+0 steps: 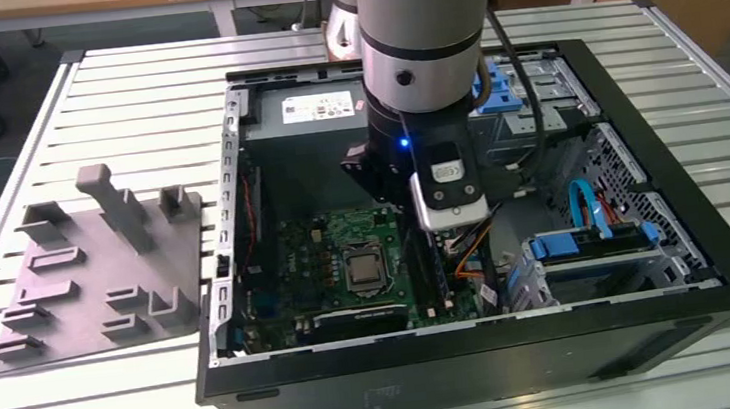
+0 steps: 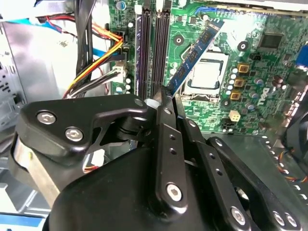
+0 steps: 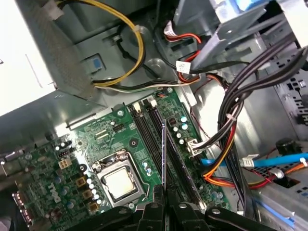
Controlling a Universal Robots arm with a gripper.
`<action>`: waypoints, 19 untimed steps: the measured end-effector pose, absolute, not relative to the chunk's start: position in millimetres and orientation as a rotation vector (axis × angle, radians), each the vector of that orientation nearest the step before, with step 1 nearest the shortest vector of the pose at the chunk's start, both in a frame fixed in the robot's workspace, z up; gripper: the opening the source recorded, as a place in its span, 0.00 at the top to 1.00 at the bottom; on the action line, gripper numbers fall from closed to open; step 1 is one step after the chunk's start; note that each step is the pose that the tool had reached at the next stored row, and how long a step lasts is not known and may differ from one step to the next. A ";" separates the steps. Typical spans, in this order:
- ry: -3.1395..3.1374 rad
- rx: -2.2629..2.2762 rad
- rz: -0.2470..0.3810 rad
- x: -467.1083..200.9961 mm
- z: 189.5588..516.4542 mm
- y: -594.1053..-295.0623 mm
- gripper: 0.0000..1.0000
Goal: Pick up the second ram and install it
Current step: 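Insert the second ram into the second slot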
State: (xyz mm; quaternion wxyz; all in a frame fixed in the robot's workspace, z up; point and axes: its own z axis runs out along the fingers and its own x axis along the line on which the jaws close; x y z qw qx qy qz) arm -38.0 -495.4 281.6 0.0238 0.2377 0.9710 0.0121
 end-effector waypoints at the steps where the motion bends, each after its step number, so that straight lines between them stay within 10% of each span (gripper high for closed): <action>1: 3.001 0.751 0.037 -38.0 281.6 -495.4 0.86; 19: 3.013 0.702 0.038 -38.0 281.2 -495.4 0.86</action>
